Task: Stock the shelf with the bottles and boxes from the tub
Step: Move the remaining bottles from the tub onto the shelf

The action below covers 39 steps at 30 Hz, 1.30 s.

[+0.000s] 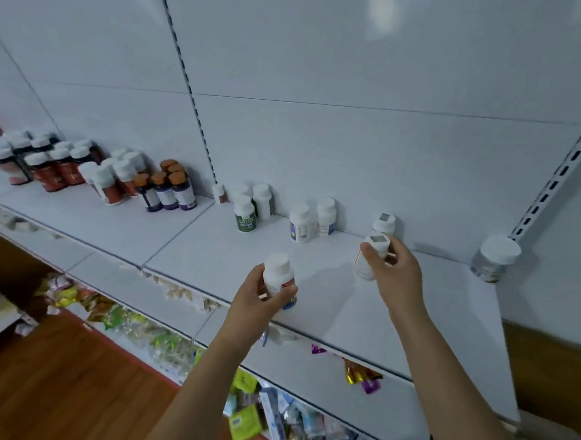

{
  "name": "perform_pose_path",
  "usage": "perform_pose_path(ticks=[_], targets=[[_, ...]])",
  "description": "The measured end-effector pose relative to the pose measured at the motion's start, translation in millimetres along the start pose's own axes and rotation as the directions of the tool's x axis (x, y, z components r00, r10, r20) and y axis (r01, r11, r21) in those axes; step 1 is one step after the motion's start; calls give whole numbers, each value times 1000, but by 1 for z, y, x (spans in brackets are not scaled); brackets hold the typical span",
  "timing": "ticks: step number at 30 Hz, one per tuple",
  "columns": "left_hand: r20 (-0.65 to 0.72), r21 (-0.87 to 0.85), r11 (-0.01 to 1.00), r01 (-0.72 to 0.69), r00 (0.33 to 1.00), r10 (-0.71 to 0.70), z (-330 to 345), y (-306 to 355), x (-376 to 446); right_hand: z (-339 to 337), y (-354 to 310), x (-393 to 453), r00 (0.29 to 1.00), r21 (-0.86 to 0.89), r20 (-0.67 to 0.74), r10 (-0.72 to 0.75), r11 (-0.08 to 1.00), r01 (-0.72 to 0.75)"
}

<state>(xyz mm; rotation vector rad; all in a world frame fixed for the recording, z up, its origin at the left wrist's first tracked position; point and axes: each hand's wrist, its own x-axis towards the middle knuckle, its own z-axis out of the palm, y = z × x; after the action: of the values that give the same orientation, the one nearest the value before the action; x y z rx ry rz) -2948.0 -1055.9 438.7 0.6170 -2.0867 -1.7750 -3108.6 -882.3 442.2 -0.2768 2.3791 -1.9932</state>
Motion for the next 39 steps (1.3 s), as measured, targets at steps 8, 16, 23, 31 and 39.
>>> perform_pose_path(ticks=[8, 16, 23, 31, 39], targets=[[153, 79, 997, -7, 988, -5, -21, -28, 62, 9, 40, 35, 961, -265, -252, -118, 963, 48], [361, 254, 936, -244, 922, 142, -17, -38, 98, 22, 40, 11, 945, -404, -318, -78, 913, -61], [493, 656, 514, -553, 829, 262, -76, -76, 133, 94, 38, -67, 991, -270, -80, -103, 960, 78], [322, 735, 512, -444, 894, 312, -117, -91, 156, 131, 31, -34, 987, -306, 139, -80, 945, 120], [320, 728, 506, -462, 882, 345, -117, -91, 156, 117, 20, 31, 964, -251, -169, -207, 954, 161]])
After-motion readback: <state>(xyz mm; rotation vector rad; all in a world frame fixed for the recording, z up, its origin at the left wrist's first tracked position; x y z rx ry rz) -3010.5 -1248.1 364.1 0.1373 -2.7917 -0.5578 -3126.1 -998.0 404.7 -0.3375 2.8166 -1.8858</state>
